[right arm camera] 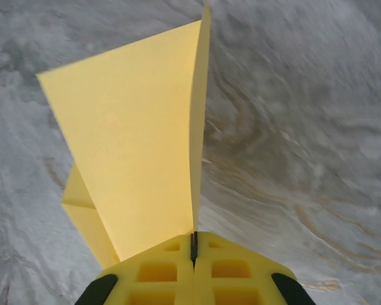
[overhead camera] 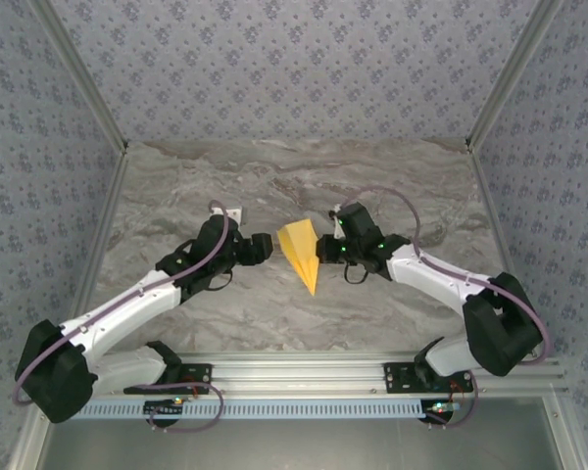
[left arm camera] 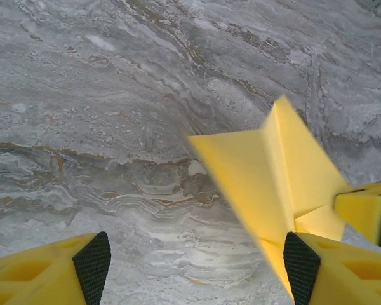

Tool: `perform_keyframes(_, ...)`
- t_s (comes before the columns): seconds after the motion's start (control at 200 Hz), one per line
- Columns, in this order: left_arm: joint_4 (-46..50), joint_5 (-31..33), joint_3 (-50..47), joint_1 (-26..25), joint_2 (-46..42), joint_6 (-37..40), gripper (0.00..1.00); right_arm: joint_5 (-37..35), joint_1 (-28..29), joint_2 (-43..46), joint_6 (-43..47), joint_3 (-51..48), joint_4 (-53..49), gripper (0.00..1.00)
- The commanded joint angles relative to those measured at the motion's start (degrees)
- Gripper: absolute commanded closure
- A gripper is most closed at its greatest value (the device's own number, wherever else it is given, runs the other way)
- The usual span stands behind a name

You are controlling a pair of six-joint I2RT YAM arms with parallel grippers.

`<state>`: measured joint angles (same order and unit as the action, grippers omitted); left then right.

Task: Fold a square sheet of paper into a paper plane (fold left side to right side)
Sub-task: Place the paper plane at the center of the table, then pick up the paper plane at the center of the table.

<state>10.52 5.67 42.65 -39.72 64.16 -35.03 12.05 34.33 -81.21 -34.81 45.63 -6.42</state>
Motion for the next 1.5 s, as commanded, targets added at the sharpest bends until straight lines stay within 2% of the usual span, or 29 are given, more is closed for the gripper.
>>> perform_keyframes(0.0,1.4,1.4,-0.6,0.4,-0.8,0.2,0.25,6.2,-3.6,-1.2,-2.6,-5.4,8.6,1.00)
perform_keyframes(0.08,1.3,1.2,-0.6,0.4,-0.6,0.0,0.24,5.7,-6.3,-1.1,-1.7,-8.0,7.7,0.99)
perform_keyframes(0.235,1.2,0.9,-0.3,0.4,-0.2,0.0,0.24,0.4,-8.7,3.1,3.4,-8.2,-0.6,0.70)
perform_keyframes(0.31,1.2,0.9,-0.1,0.4,0.0,0.2,0.24,-3.9,-8.5,5.5,5.7,-6.2,-7.0,0.62)
perform_keyframes(0.425,0.3,1.0,-0.1,0.4,-0.1,0.3,0.19,-6.5,-6.8,7.7,8.6,-2.6,-14.5,0.56)
perform_keyframes(0.605,-1.9,1.0,-0.8,0.4,-0.9,0.1,0.09,-8.5,-0.5,6.3,8.5,1.2,-20.6,0.45)
perform_keyframes(0.949,-0.9,0.7,-0.9,0.4,-1.2,0.7,0.08,-7.2,2.4,-3.8,6.8,4.2,-19.9,0.48)
perform_keyframes(1.499,-0.3,0.8,-0.8,0.4,-1.1,1.0,0.08,-7.7,3.7,-10.3,5.7,5.7,-17.8,0.59)
